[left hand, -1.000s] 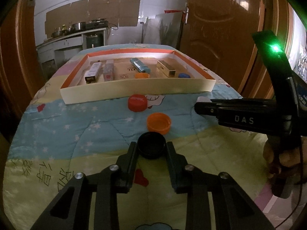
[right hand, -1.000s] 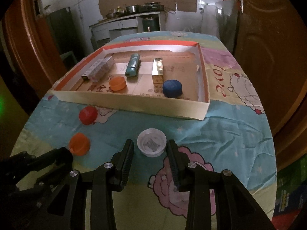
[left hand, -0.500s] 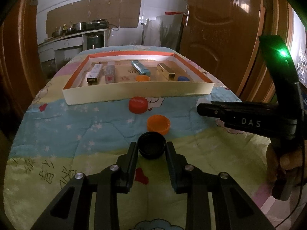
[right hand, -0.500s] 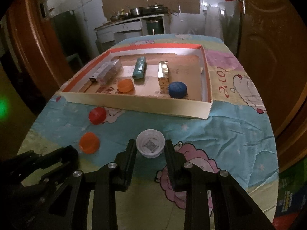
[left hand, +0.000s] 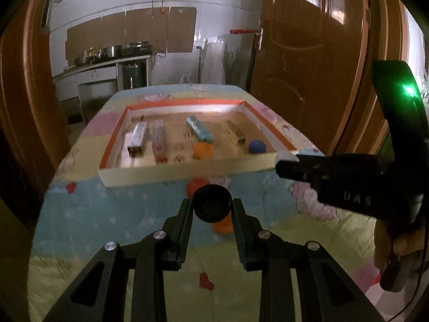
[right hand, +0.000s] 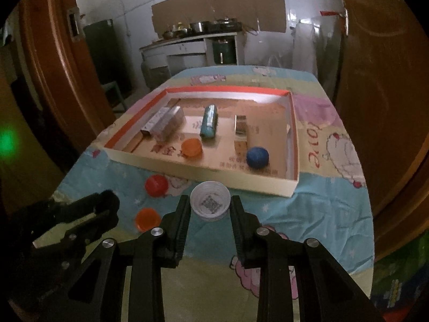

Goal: Organize rigid objects
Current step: 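Carry both held caps up and over into the tray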

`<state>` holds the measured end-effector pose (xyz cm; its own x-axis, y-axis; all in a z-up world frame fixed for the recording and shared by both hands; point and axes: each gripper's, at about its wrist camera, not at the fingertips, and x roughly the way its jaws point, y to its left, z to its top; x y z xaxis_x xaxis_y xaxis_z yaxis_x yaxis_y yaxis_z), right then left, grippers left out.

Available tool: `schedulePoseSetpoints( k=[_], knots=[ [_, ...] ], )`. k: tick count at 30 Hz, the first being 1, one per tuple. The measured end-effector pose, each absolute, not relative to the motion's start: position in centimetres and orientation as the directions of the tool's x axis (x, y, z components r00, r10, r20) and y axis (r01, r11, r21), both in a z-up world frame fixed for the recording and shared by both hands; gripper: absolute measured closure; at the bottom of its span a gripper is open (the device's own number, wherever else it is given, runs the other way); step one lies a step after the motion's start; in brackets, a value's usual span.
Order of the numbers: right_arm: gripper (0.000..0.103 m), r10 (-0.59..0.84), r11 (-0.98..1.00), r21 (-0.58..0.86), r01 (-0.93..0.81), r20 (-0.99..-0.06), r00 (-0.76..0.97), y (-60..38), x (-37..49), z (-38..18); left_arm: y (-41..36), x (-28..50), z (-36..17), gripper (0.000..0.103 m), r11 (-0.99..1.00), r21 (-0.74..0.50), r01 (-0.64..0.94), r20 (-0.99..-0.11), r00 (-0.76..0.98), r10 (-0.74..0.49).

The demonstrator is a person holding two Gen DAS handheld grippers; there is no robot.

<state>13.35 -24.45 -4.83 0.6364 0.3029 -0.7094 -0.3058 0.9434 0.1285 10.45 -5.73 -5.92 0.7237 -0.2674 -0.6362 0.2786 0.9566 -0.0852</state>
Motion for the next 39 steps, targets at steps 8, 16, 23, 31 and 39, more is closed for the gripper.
schedulePoseSetpoints(
  k=[8,16,23,31,39],
  knots=[
    [0.072,0.304,0.943,0.125,-0.308,-0.700,0.646,-24.1,14.8,-3.4,-5.4,12.9,-3.5,0.073,0.960,-0.080,0.268,-0.616,0.744,-0.259],
    [0.072,0.302,0.944,0.127,-0.304,-0.701,0.646,-23.9,16.9,-2.9,-5.6,15.9,-2.2,0.073,0.963,-0.061,0.264,-0.614,0.750,-0.245],
    [0.072,0.299,0.945,0.124,-0.302,-0.698,0.651,-23.9,19.2,-2.3,-5.6,18.4,-1.7,0.073,0.966,-0.058,0.251,-0.614,0.754,-0.233],
    [0.072,0.295,0.946,0.118,-0.302,-0.701,0.649,-23.9,21.6,-2.1,-5.2,21.1,-1.6,0.073,0.969,-0.075,0.236,-0.619,0.751,-0.231],
    [0.072,0.293,0.947,0.122,-0.299,-0.711,0.639,-24.1,23.8,-2.3,-4.8,23.3,-1.6,0.073,0.972,-0.085,0.220,-0.637,0.738,-0.223]
  ],
)
